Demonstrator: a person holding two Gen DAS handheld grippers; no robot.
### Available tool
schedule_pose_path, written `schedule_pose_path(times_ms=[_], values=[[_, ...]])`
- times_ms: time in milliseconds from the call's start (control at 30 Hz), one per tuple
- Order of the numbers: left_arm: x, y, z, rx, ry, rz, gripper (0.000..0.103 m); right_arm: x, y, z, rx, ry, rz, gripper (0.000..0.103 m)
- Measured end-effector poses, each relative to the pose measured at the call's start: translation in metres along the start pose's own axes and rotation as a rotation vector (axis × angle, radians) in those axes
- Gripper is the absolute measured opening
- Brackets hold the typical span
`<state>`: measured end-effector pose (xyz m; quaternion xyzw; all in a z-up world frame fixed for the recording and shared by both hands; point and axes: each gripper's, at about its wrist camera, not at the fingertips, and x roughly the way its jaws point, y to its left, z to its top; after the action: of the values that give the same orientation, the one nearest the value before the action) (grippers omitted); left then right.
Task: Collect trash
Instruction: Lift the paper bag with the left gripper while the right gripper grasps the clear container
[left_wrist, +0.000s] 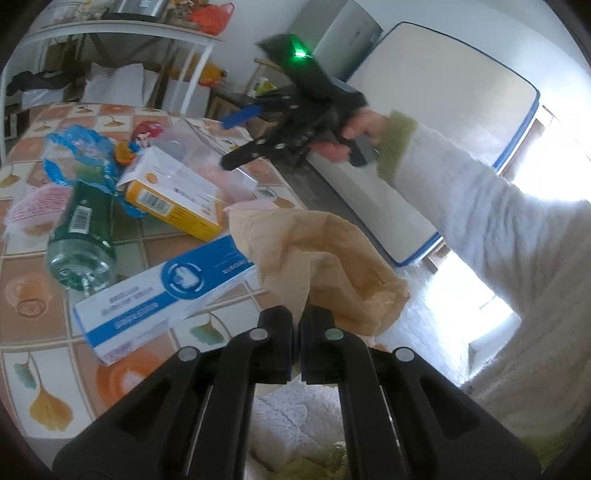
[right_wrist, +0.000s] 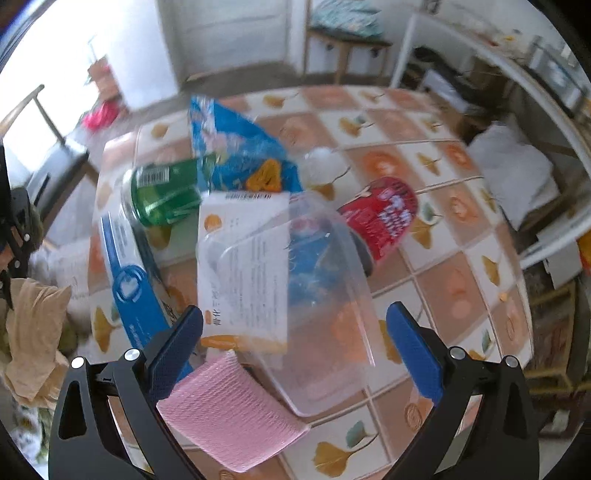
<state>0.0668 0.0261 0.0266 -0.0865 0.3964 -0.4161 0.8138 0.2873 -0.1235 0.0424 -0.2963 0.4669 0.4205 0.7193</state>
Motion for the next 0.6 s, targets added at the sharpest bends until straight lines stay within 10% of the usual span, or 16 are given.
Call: schedule_pose_path(times_ms=[600], values=[[0.015, 0.007, 0.005, -0.020, 0.020, -0.075, 0.001, 0.036, -0.012, 0.016, -0.023, 0.054, 0.100, 0.094]])
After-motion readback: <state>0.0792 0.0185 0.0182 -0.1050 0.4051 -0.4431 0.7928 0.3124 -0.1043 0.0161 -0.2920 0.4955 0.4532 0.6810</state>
